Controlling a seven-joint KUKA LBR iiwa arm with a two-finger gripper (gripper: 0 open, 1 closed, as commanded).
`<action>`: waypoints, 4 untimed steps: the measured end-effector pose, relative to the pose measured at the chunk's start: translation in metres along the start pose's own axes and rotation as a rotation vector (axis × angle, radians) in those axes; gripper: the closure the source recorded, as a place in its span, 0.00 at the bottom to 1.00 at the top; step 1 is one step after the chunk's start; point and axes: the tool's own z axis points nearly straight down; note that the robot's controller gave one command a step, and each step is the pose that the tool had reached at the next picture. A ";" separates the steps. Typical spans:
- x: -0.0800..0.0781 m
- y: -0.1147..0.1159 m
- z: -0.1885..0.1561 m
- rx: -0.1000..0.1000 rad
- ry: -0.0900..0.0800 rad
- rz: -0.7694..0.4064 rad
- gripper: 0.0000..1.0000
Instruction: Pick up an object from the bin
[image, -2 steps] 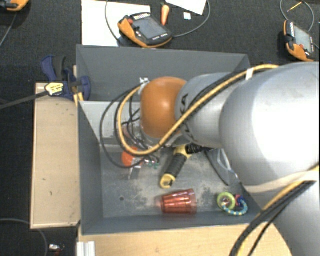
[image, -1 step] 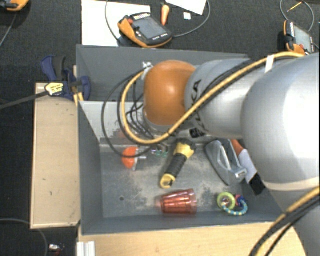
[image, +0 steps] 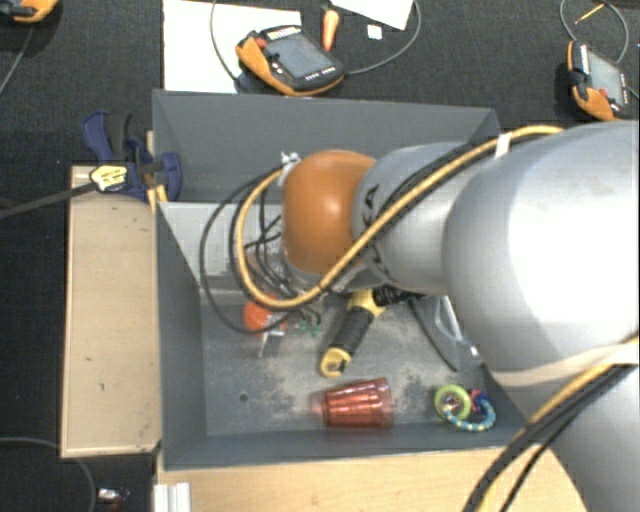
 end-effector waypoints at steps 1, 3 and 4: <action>-0.006 0.002 0.004 -0.007 -0.020 -0.199 0.00; -0.001 0.000 -0.001 -0.003 -0.005 -0.014 1.00; -0.001 0.000 -0.006 -0.003 -0.005 -0.013 1.00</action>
Offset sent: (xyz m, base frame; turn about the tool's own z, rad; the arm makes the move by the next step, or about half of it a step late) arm 0.0005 0.0001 0.0001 -0.0135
